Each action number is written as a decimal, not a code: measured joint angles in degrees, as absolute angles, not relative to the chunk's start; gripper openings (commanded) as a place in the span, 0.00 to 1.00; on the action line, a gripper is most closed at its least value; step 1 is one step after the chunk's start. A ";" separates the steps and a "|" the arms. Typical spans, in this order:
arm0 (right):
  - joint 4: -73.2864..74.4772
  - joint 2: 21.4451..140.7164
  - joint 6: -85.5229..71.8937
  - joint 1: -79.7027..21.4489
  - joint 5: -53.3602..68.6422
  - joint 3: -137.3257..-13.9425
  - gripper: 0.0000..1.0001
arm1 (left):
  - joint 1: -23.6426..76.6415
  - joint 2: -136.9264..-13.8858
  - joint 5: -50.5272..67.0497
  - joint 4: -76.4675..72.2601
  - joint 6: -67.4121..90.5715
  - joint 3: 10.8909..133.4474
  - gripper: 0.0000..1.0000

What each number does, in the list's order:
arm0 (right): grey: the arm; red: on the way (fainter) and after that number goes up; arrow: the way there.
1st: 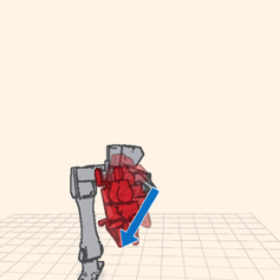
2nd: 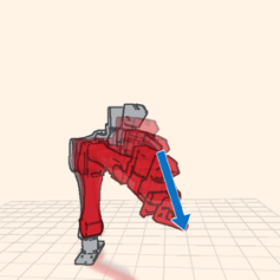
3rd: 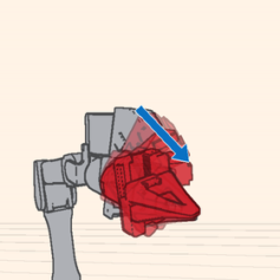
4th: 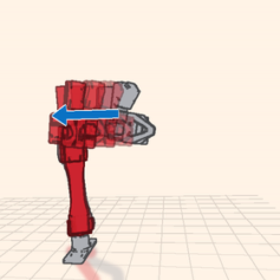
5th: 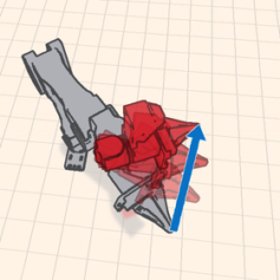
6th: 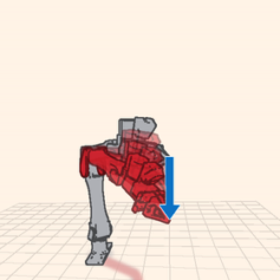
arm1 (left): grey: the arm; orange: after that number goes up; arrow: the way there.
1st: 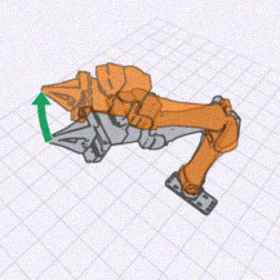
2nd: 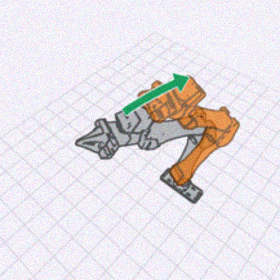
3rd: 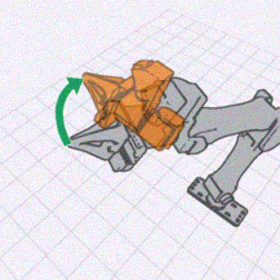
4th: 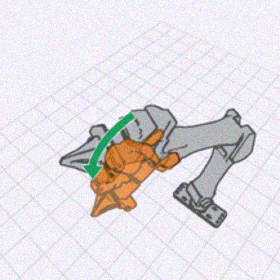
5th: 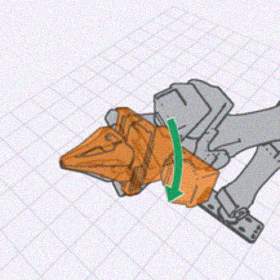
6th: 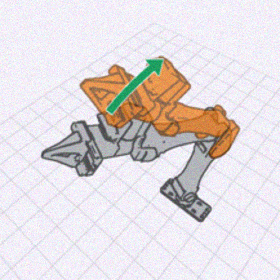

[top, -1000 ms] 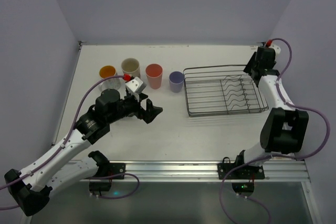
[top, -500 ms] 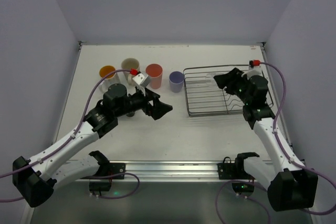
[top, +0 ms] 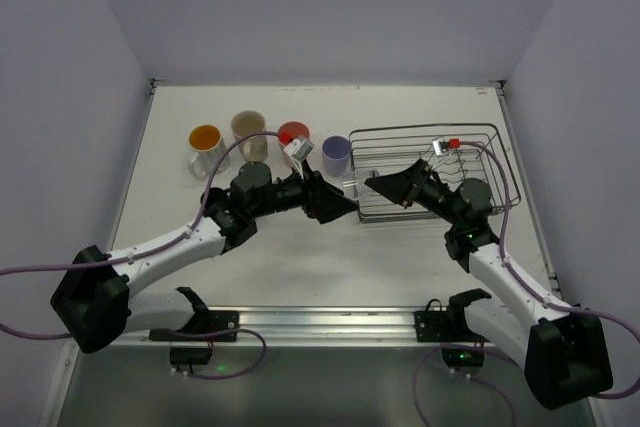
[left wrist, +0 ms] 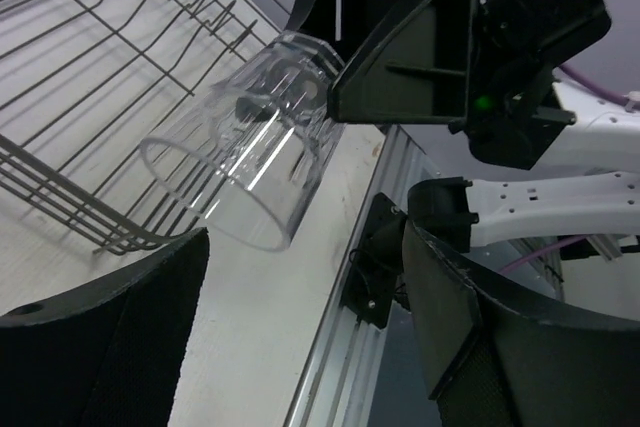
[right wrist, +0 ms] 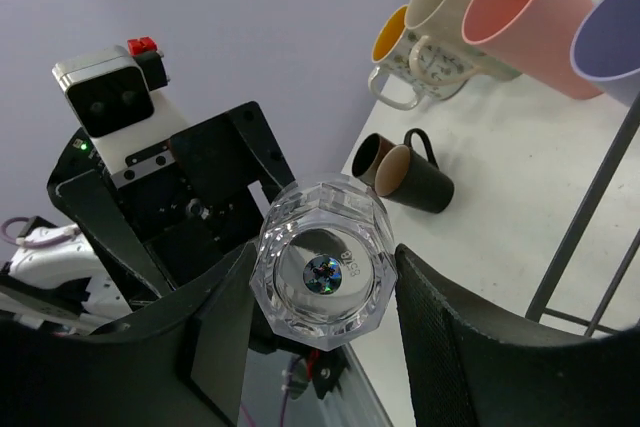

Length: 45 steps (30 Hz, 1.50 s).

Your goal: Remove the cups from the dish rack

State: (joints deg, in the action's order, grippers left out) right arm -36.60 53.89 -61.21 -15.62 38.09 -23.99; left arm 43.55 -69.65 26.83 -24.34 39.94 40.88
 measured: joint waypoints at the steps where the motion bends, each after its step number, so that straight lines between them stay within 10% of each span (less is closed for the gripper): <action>1: -38.24 54.52 -62.22 -15.88 38.65 -23.27 0.21 | 43.90 -70.32 26.89 -25.08 40.42 41.04 0.75; 15: -52.62 60.07 -71.16 -18.87 41.50 -20.97 0.30 | 45.56 -71.35 26.63 -29.89 42.89 41.91 0.00; 22: -50.37 60.55 -68.97 -20.49 40.25 -20.97 0.97 | 46.22 -68.40 20.45 -21.37 37.98 43.35 0.00; 45: -2.81 37.39 -39.24 -20.95 17.23 -26.72 0.99 | 46.15 -83.48 -12.69 27.55 20.80 57.17 0.00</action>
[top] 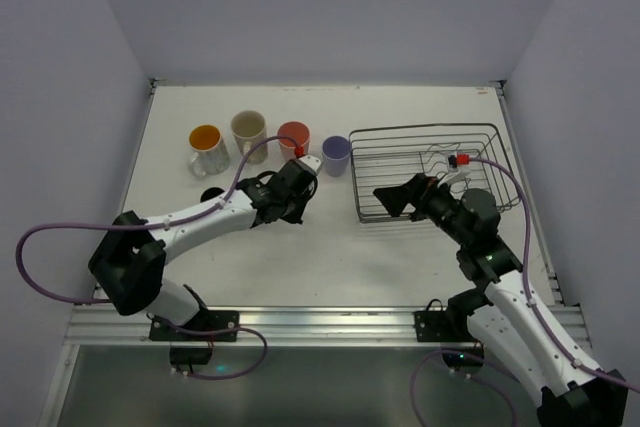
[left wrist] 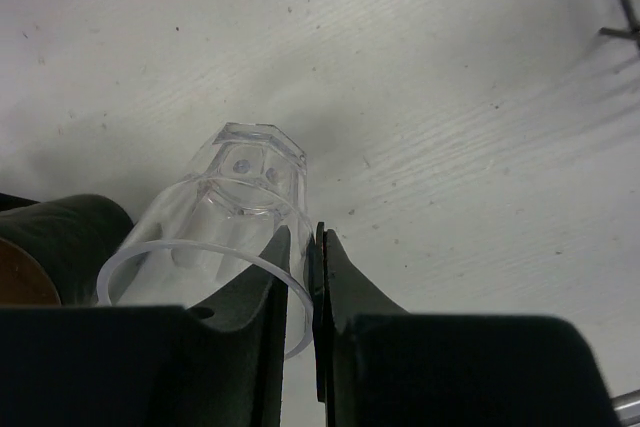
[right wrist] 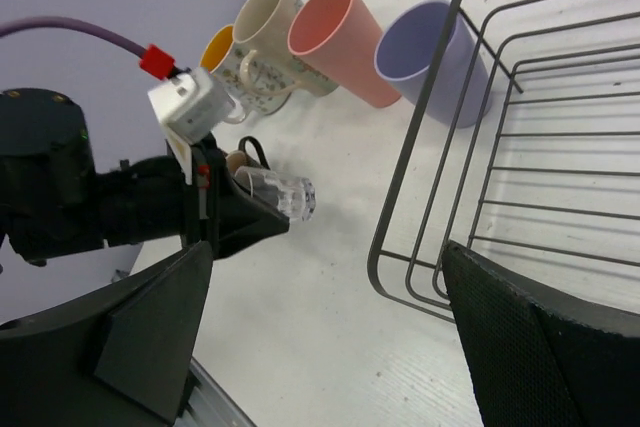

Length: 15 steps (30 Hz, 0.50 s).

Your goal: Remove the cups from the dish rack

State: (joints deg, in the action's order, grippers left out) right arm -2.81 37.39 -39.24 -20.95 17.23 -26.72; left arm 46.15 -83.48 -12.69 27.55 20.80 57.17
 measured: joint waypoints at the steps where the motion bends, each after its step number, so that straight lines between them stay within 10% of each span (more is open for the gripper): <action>1: -2.22 36.84 -38.70 -20.95 16.56 -27.11 0.99 | 46.15 -84.60 -13.04 28.23 20.40 57.17 0.00; 7: 0.43 34.44 -36.82 -20.95 14.02 -27.70 0.99 | 46.15 -89.76 -14.33 29.28 19.38 57.30 0.04; 15: 1.26 34.87 -36.25 -20.95 13.04 -27.70 0.99 | 45.60 -93.08 -14.68 29.78 18.24 58.02 0.36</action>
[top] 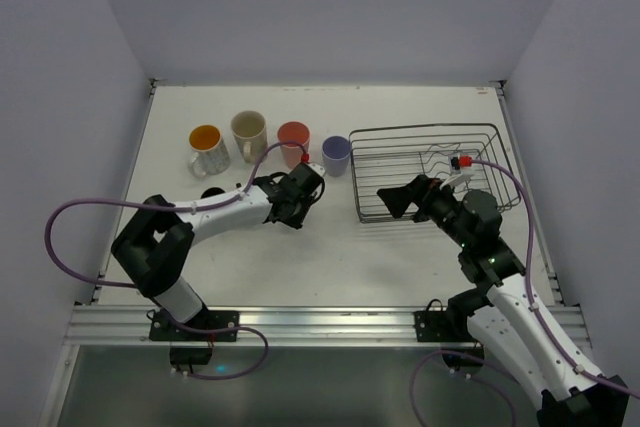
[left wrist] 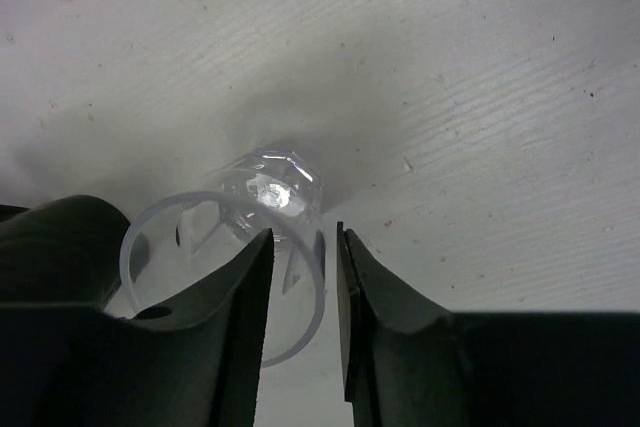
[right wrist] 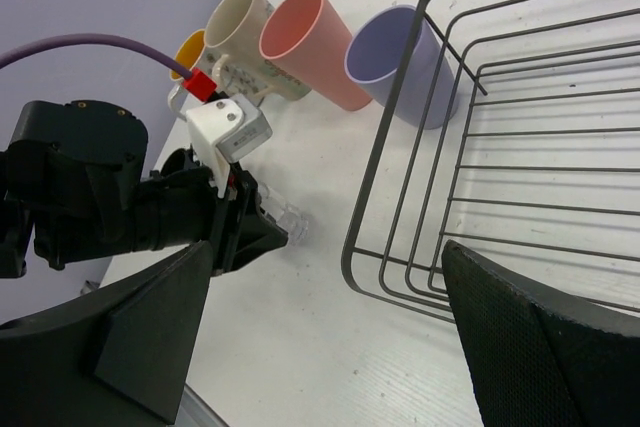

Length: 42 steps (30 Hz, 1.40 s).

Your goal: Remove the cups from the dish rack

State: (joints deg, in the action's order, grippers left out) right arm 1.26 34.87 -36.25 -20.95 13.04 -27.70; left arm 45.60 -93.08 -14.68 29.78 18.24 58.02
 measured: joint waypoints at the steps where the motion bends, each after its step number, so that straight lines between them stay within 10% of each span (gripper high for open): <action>1: 1.34 34.87 -36.23 -20.95 12.99 -27.70 0.99 | 45.50 -93.23 -14.81 29.78 18.33 58.24 0.39; 19: 9.98 29.82 -32.27 -20.95 9.23 -35.48 0.97 | 45.52 -78.19 -15.75 30.39 17.23 64.29 1.00; 22: 13.50 27.97 -30.48 -20.95 6.20 -38.94 0.82 | 45.58 -67.02 -13.87 26.17 16.27 64.27 1.00; 26: 17.58 23.51 -28.32 -20.95 1.58 -44.12 0.17 | 45.80 -52.27 -12.23 19.42 14.59 64.25 1.00; 29: 19.27 19.27 -27.51 -20.97 -2.02 -47.86 0.10 | 45.82 -45.67 -12.21 16.73 13.41 64.95 1.00; 36: 20.43 12.53 -24.29 -20.99 -10.83 -55.44 0.73 | 45.82 -42.17 -14.72 17.45 11.94 65.91 1.00; 42: 20.69 9.21 -23.14 -20.97 -13.30 -56.88 0.98 | 45.82 -37.95 -18.26 17.47 10.85 65.67 1.00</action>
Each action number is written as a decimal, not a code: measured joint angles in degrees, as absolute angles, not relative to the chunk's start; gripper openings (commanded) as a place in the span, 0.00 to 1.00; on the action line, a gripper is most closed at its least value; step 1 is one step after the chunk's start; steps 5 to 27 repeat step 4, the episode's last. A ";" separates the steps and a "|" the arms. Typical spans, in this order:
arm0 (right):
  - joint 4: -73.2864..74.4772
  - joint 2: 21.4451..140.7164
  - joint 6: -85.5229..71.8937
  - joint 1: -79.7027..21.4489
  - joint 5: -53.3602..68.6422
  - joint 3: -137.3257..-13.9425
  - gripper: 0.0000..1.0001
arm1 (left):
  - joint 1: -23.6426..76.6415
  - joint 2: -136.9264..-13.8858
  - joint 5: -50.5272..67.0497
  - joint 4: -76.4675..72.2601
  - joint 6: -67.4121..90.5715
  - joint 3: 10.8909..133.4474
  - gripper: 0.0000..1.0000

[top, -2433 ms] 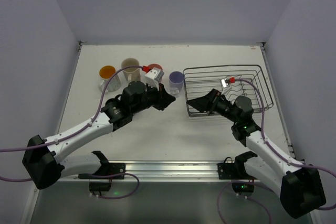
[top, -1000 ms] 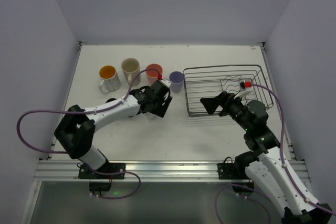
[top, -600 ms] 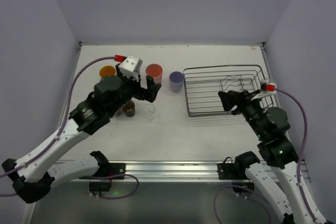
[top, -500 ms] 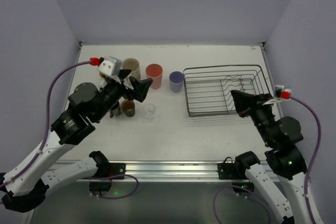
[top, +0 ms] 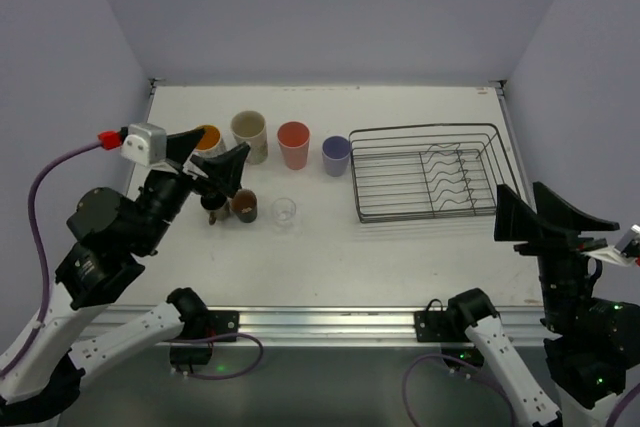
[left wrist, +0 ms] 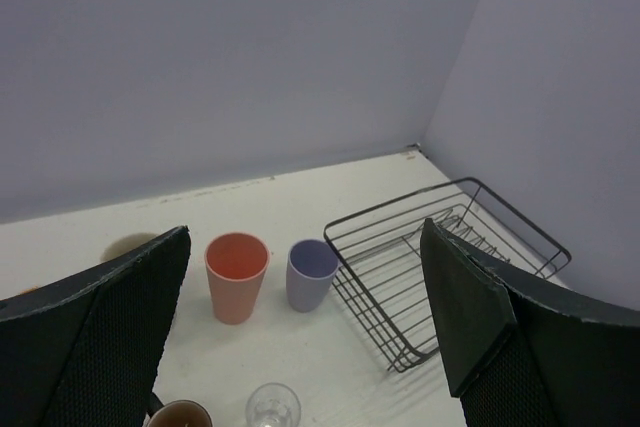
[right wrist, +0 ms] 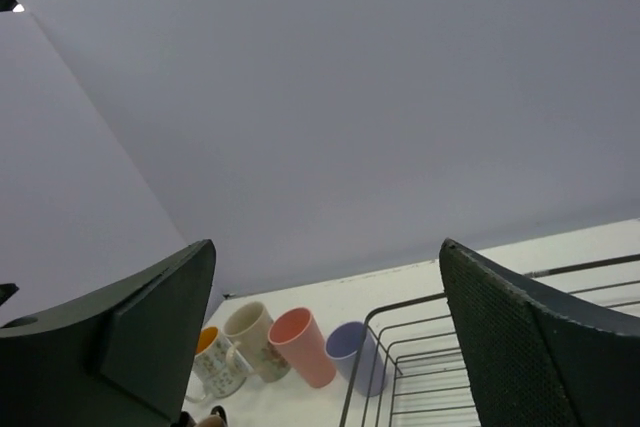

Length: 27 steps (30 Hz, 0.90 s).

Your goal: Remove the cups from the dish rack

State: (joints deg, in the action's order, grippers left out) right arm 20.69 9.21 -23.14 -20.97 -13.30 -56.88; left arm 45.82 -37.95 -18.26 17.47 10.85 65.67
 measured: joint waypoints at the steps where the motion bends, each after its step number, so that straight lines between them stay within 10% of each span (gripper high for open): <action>1: 20.84 9.06 -23.09 -20.97 -13.65 -56.88 0.99 | 45.82 -36.71 -18.68 17.15 10.74 65.43 1.00; 27: 21.04 8.99 -23.09 -20.97 -14.06 -56.34 0.99 | 45.82 -33.69 -19.94 15.94 10.22 64.58 1.00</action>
